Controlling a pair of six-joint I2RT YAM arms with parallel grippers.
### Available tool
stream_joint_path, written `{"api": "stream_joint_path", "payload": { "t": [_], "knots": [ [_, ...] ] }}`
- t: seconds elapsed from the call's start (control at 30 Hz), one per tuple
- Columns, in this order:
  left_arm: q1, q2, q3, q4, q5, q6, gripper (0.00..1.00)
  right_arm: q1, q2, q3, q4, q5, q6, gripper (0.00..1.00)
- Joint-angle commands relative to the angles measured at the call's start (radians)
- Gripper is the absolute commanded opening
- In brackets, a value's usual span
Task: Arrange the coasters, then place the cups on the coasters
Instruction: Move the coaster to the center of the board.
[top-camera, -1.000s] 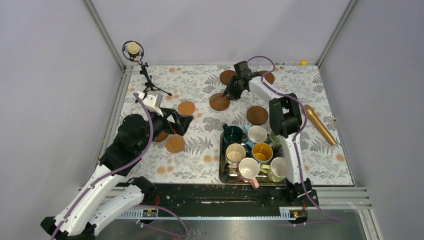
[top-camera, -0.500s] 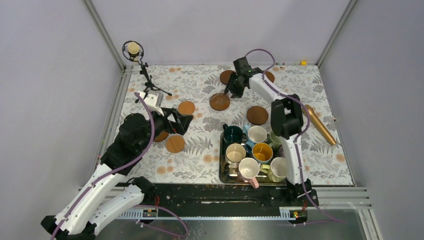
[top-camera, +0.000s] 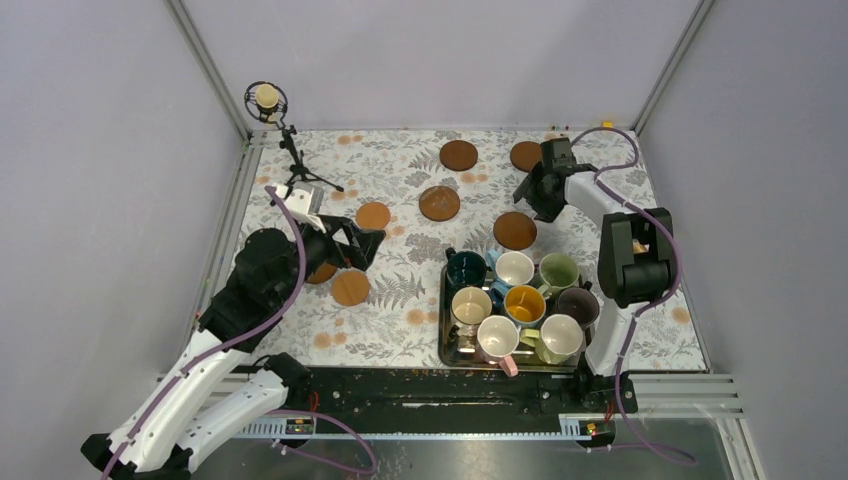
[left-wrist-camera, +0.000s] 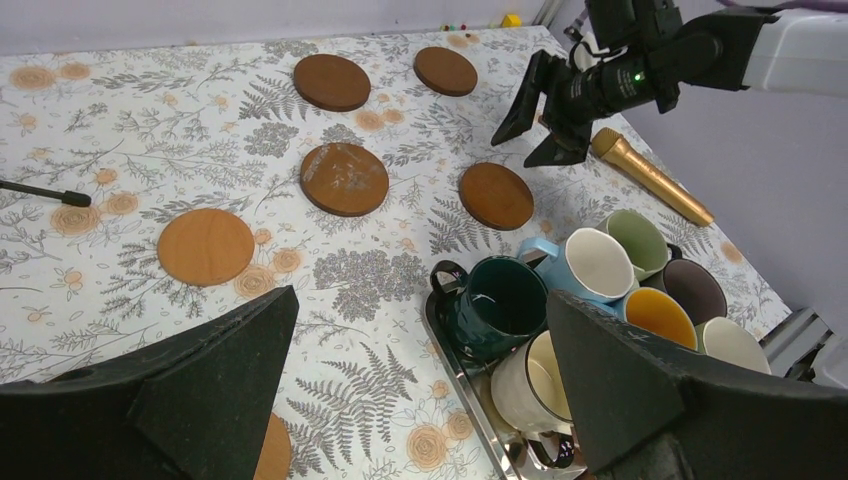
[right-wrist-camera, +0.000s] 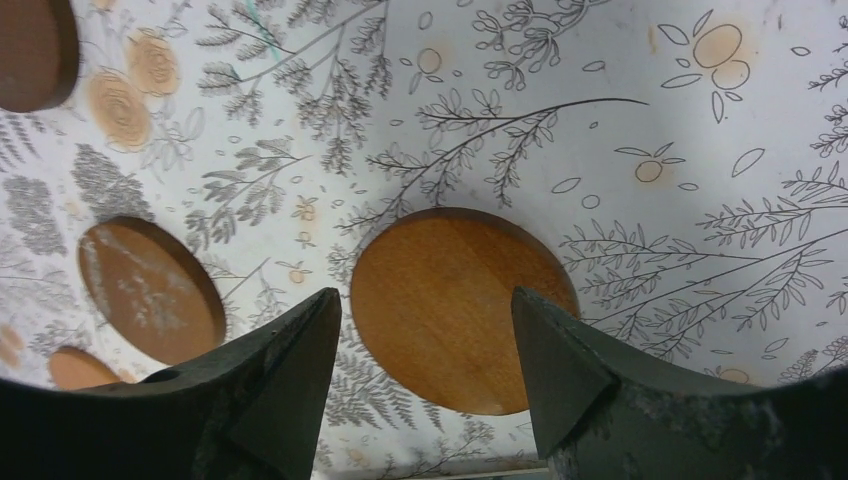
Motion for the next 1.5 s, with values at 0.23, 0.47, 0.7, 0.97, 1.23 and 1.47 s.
{"api": "stream_joint_path", "payload": {
  "t": [0.23, 0.47, 0.7, 0.97, 1.23, 1.47],
  "knots": [
    [-0.005, -0.025, -0.003, 0.054, 0.012, 0.002, 0.99, -0.034, -0.007, -0.040, 0.040, 0.065, 0.016, 0.74],
    [-0.005, -0.025, -0.003, 0.054, 0.009, 0.004, 0.99, -0.036, 0.037, -0.021, 0.033, 0.063, 0.019, 0.74],
    [-0.004, -0.024, -0.003, 0.056, 0.007, 0.004, 0.99, -0.039, 0.057, 0.018, -0.032, 0.044, 0.081, 0.74],
    [-0.005, -0.029, -0.002, 0.057, 0.008, 0.004, 0.99, -0.038, 0.020, -0.052, -0.001, 0.029, 0.160, 0.73],
    [-0.004, -0.033, -0.002, 0.056, 0.009, 0.004, 0.99, -0.029, 0.058, 0.010, -0.034, 0.013, 0.168, 0.71],
    [-0.004, -0.038, -0.006, 0.057, -0.004, 0.006, 0.99, 0.011, 0.139, 0.090, -0.033, -0.105, 0.168, 0.66]
  ]
}}
